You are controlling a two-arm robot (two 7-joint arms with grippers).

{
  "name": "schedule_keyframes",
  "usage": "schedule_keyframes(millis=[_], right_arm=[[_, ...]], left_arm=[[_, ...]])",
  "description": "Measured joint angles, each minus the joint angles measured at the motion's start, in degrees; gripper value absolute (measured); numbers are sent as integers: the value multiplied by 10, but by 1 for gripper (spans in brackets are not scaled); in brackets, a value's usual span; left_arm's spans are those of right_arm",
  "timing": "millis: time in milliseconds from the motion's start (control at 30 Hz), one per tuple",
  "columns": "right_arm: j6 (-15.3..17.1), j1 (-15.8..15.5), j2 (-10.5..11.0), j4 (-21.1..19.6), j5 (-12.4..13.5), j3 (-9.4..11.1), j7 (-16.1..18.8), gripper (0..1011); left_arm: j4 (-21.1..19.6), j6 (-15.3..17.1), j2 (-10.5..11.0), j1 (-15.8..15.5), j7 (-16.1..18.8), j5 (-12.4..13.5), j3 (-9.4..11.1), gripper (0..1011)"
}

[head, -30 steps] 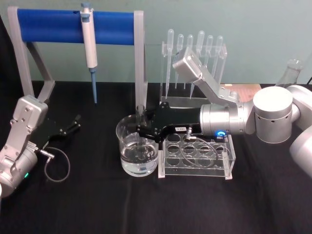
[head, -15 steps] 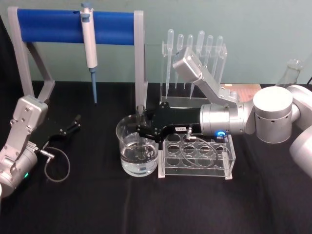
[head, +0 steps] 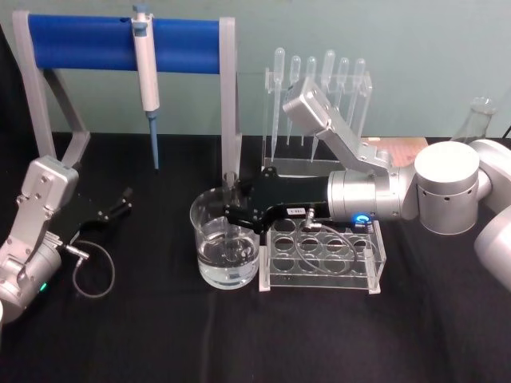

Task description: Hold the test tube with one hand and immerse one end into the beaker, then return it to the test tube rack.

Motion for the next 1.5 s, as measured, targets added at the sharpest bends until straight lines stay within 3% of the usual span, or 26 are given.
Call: schedule_keyframes(millis=[1500], right_arm=[[0, 0, 0, 0, 0, 0, 0, 238]], left_arm=[[0, 0, 0, 0, 0, 0, 0, 1000]])
